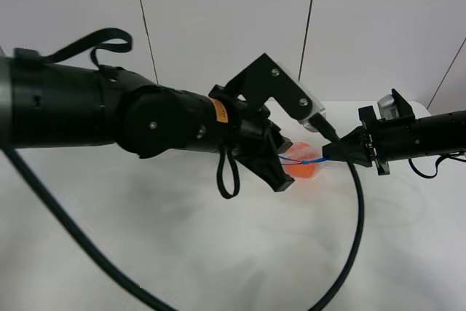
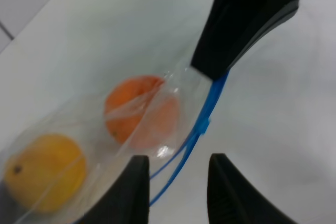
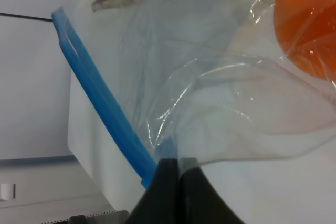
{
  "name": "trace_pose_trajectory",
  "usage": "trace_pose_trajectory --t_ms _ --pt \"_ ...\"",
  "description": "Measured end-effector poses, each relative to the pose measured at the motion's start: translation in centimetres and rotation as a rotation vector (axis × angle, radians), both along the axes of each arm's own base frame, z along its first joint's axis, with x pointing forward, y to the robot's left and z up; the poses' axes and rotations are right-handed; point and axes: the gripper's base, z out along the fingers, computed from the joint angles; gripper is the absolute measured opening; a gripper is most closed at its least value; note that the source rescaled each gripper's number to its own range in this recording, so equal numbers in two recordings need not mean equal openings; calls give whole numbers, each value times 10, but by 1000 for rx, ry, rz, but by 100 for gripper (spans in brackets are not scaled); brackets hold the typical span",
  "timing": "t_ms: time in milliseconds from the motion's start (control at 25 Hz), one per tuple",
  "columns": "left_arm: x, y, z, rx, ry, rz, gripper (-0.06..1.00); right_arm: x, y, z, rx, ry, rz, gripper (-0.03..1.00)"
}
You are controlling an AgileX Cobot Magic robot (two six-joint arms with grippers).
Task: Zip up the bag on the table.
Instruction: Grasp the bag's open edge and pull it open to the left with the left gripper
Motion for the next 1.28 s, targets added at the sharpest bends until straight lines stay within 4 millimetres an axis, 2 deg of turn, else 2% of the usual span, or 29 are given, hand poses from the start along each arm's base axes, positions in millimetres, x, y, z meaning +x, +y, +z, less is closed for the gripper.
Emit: trace_pose_trajectory --t_ms 200,360,600,1000,1280 --pt "5 -30 -9 3 1 -40 63 0 0 0 -1 7 -1 0" --pt "12 -45 -28 54 11 -67 63 0 0 0 3 21 -7 0" --pt "16 -50 -54 163 -27 -137 63 -1 0 0 7 28 -10 0" --pt "22 -57 -68 192 -74 -167 63 -1 0 0 12 35 -9 0" --pt "26 -60 -64 185 -175 -192 63 -2 1 1 27 37 6 0"
